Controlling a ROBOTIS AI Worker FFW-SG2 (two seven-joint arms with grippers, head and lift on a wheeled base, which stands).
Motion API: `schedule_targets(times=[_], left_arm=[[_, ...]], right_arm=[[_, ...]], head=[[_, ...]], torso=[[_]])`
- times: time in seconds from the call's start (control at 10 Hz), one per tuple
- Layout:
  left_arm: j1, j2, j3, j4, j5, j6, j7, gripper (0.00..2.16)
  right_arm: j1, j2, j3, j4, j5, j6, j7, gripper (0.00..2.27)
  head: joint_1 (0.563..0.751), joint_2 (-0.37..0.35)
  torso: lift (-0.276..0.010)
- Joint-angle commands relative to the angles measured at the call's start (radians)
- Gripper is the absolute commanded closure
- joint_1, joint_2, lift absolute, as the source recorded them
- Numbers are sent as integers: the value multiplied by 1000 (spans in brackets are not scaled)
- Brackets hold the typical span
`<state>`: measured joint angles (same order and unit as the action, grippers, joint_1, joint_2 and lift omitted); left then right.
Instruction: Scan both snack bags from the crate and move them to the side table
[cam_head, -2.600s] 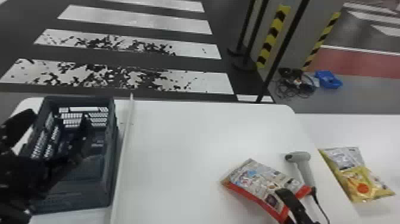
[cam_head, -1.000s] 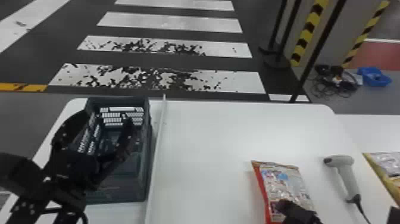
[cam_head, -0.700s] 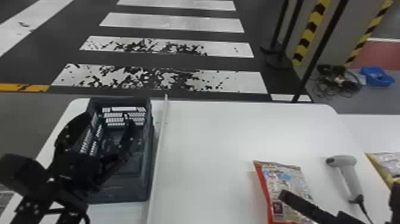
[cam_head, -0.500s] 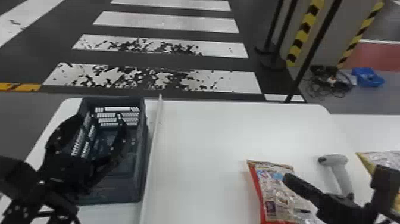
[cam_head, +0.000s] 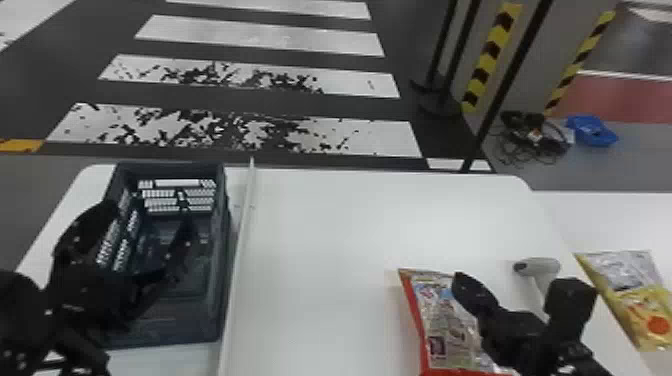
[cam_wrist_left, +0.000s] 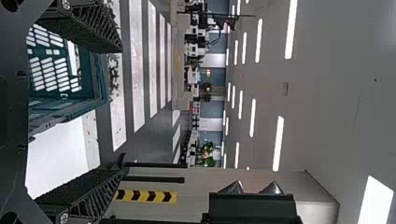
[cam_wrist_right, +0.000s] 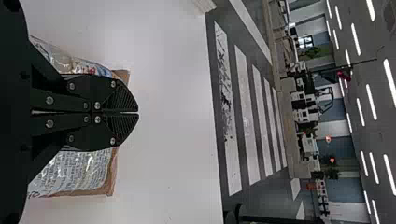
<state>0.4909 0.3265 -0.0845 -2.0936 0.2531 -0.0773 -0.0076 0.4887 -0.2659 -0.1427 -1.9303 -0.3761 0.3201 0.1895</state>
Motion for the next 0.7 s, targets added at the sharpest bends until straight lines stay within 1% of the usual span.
schedule_targets(times=[0.0,0.3,0.4,0.6], left_arm=[[-11,0,-6,10,0,0,0,80],[-15,-6,-6,20,-1,0,1,80],[-23,-6,-14,21,-1,0,1,80],[-28,-1,-20,21,0,0,3,80]], right_arm=[[33,4,29,-13,43,-63,-25,2246],[88,11,46,-36,63,-121,-56,2250],[110,22,58,-53,78,-143,-73,2246],[117,42,83,-44,100,-173,-81,2250]], head=[[695,-124],[695,-115],[695,-113],[695,-105]], torso=[[-95],[-95],[-95],[-95]])
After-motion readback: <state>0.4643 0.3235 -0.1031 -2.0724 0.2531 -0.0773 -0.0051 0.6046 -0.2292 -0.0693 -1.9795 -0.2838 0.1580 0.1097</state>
